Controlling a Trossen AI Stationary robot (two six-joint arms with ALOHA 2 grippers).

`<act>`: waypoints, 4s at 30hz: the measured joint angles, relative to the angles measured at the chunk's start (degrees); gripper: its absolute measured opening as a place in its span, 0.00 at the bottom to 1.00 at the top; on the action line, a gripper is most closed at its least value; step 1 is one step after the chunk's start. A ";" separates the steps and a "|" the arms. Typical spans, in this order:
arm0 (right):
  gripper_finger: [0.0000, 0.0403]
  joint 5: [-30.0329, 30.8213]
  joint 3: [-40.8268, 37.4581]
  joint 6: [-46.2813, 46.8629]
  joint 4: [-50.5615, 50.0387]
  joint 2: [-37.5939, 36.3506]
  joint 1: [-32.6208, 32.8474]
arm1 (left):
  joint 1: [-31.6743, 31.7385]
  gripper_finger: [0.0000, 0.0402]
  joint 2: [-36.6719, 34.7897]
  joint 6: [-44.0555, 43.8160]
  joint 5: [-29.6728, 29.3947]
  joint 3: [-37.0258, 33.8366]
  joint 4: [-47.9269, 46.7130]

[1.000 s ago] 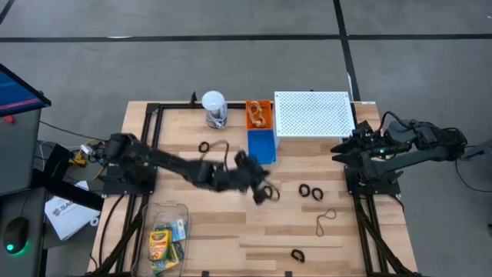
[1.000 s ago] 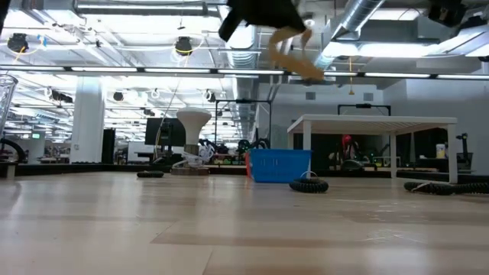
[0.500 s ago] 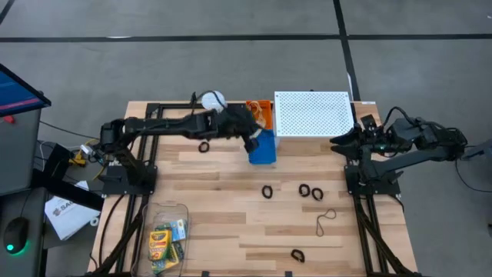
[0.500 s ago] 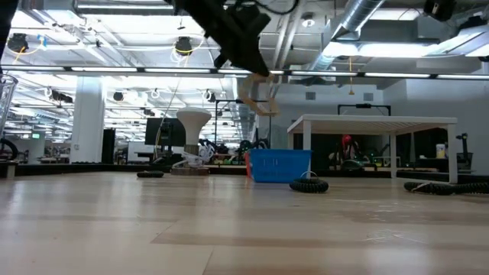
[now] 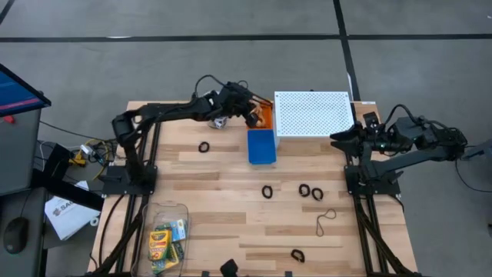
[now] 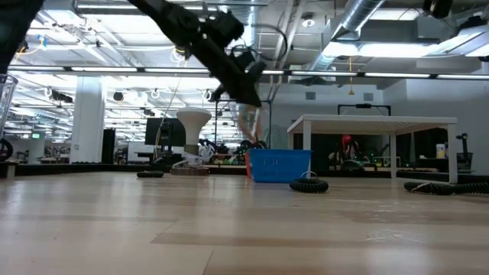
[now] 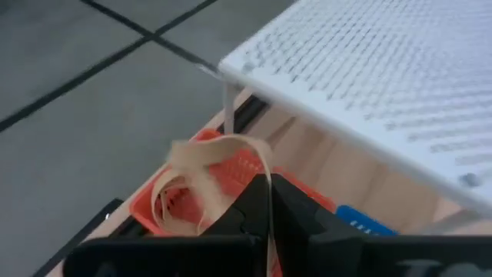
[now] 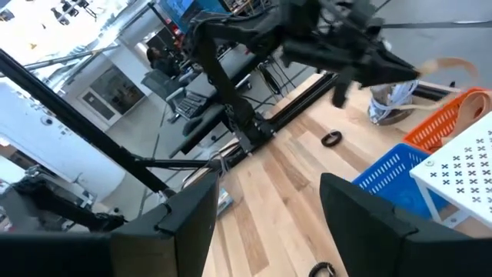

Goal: Pick & Place Office Desk Supplies
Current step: Put the brown rubber band into the orange basket, then put the purple rubber band into the orange basket

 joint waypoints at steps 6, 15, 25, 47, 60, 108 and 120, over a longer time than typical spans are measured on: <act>0.55 -1.14 0.01 0.71 -0.18 0.17 -0.06 | 0.34 0.00 3.99 -2.41 -0.08 0.00 3.02; 0.56 1.39 0.01 2.93 -5.13 0.52 -0.22 | 0.83 0.00 4.73 -3.18 -2.55 0.02 5.71; 0.55 4.82 0.03 4.08 -8.52 3.42 -0.21 | 0.75 0.01 4.72 -4.02 -2.53 0.02 8.13; 0.55 7.91 0.03 5.84 -10.98 7.50 -0.87 | -2.67 0.40 -2.99 -1.43 -0.56 0.04 10.44; 0.55 8.25 0.01 12.36 -12.04 9.01 -0.93 | -22.35 0.36 -11.20 13.55 19.03 0.02 -8.93; 0.55 9.39 -2.98 58.14 -24.84 51.01 60.82 | -46.61 0.35 -6.47 -27.43 -40.12 0.02 -2.82; 0.55 1.03 -11.07 68.49 -17.53 46.27 52.00 | -46.61 0.35 -6.47 -27.42 -41.02 0.02 -1.84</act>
